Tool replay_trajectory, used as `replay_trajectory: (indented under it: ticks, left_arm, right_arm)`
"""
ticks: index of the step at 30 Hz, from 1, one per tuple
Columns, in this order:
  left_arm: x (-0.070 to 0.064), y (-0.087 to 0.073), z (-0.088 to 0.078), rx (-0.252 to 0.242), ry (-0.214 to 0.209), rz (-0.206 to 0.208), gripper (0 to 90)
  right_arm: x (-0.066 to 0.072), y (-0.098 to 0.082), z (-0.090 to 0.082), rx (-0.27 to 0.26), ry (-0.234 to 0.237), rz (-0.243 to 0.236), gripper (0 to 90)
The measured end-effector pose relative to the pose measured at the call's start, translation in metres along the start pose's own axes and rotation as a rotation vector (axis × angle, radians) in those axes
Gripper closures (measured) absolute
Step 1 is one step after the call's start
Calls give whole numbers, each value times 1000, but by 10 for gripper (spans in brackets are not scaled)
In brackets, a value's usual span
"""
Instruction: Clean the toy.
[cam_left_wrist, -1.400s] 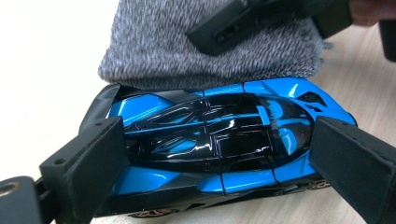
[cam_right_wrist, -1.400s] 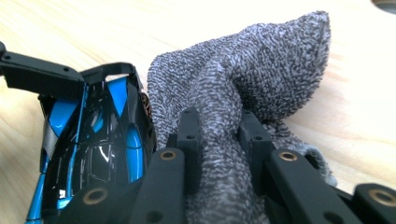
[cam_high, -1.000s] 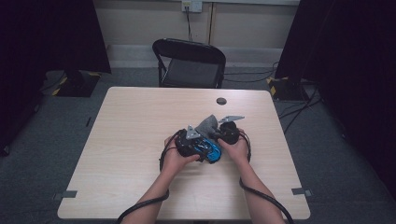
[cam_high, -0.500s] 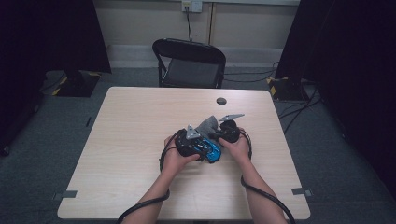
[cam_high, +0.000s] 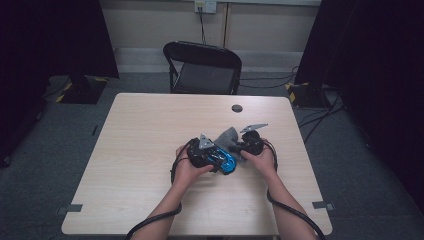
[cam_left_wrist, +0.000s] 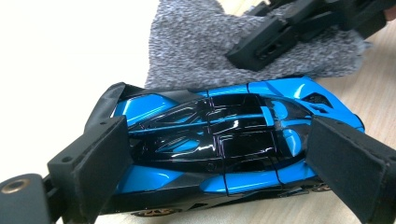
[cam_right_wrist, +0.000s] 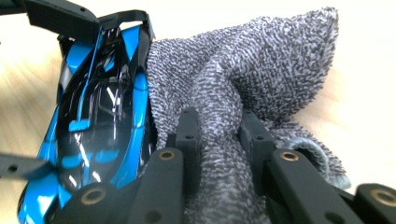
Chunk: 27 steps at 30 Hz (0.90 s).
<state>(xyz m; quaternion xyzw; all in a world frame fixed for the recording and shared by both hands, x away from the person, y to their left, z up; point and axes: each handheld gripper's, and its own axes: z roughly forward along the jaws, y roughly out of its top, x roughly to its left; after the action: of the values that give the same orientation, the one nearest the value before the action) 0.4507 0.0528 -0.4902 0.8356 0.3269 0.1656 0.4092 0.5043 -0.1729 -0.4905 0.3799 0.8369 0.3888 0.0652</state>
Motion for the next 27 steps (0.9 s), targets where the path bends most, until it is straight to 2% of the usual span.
replay_trajectory:
  ticks: [17, 27]
  left_arm:
    - [0, 0, 0, 1, -3, 4, 63]
    - [0, 1, 0, 7, -4, 0, 63]
  right_arm:
    - [-2, -23, -22, -17, 4, 21, 737]
    - [-4, -35, -37, -10, 3, 19, 737]
